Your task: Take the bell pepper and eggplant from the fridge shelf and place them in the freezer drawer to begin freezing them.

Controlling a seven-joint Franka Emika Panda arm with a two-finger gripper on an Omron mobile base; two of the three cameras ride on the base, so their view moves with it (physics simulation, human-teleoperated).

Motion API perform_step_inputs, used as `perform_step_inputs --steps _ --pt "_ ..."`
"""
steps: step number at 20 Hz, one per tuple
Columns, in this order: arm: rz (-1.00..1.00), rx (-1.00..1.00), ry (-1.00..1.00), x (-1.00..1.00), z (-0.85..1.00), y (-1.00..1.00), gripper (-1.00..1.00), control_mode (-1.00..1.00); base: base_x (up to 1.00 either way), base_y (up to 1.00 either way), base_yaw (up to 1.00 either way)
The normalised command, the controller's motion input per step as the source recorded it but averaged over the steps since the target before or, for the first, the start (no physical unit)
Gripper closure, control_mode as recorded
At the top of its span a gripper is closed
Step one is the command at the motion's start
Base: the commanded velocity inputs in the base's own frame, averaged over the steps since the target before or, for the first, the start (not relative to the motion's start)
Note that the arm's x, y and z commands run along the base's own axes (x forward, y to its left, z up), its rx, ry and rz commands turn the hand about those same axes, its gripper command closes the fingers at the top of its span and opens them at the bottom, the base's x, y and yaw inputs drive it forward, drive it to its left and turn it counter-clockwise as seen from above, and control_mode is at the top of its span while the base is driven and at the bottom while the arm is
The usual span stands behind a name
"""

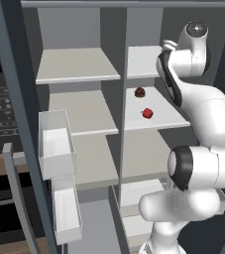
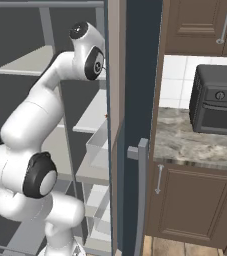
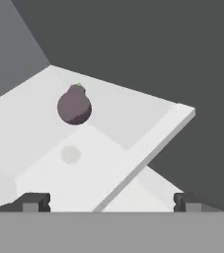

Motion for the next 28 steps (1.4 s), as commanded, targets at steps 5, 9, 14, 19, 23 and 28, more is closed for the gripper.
perform_step_inputs --steps 5,9,14,19,23,28 --pt "0.00 0.00 0.05 0.43 0.00 -0.08 -1.00 -1.00 0.00 0.00 0.00" --pt "0.00 0.00 0.00 0.42 -0.19 -0.18 -1.00 -1.00 0.00 0.00 0.00" --pt "0.00 -0.01 0.00 0.50 -0.12 -0.09 -1.00 -1.00 0.00 0.00 0.00" --pt "0.00 -0.04 0.01 0.55 -0.14 -0.07 -1.00 -1.00 0.00 0.00 0.00" --pt "0.00 -0.05 0.02 0.51 -0.15 -0.12 -1.00 -1.00 0.00 0.00 0.00" --pt "0.00 -0.07 0.02 0.44 -0.14 -0.13 -1.00 -1.00 0.00 0.00 0.00"
